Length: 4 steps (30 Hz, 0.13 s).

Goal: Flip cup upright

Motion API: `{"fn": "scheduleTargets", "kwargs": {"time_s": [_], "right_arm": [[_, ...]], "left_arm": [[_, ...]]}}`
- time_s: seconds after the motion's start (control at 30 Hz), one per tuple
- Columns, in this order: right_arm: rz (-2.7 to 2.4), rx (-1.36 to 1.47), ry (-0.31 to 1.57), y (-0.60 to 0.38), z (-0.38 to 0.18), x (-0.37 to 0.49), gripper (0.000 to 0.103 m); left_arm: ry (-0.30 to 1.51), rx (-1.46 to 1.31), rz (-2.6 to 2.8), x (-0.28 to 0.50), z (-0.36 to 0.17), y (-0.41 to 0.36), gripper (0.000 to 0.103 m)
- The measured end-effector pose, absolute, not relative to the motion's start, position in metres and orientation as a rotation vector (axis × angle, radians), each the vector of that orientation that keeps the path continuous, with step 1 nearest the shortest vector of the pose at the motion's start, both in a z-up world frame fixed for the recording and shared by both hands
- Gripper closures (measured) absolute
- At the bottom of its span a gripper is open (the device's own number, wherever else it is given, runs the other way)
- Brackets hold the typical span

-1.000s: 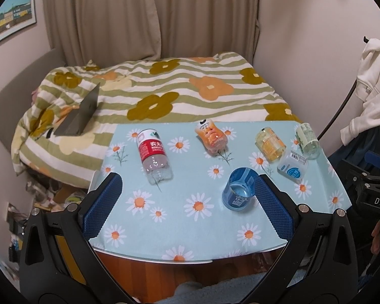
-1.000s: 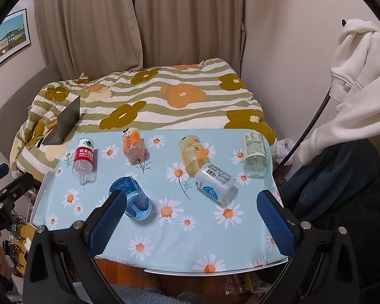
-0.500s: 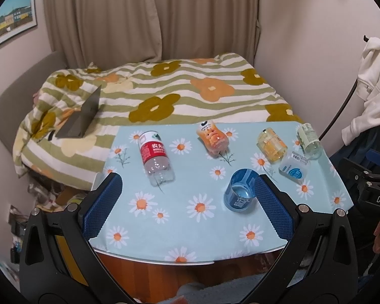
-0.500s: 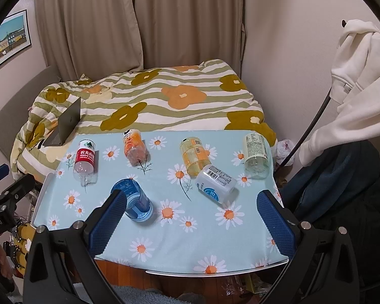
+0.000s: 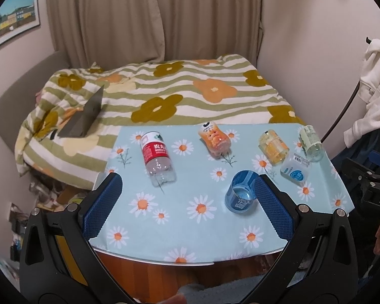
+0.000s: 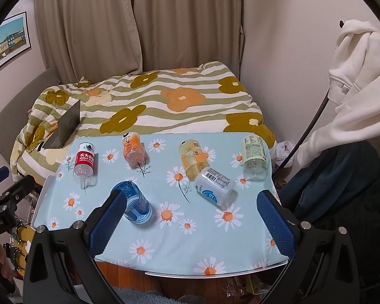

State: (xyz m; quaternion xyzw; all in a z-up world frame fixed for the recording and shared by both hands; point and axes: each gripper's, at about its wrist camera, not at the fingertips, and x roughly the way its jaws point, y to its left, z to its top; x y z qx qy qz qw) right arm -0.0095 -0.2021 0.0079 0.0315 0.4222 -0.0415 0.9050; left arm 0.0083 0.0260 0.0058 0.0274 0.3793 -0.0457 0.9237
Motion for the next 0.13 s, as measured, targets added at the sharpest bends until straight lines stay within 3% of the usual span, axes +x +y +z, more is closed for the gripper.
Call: {"fn": "scheduleTargets", "kwargs": {"time_s": [0.13], "right_arm": [[-0.086, 0.066, 0.871, -0.2016, 0.0091, -0.0084, 0.001]], "left_arm": [[0.766, 0.061, -0.08, 0.007, 0.0074, 0.0244, 0.0]]}}
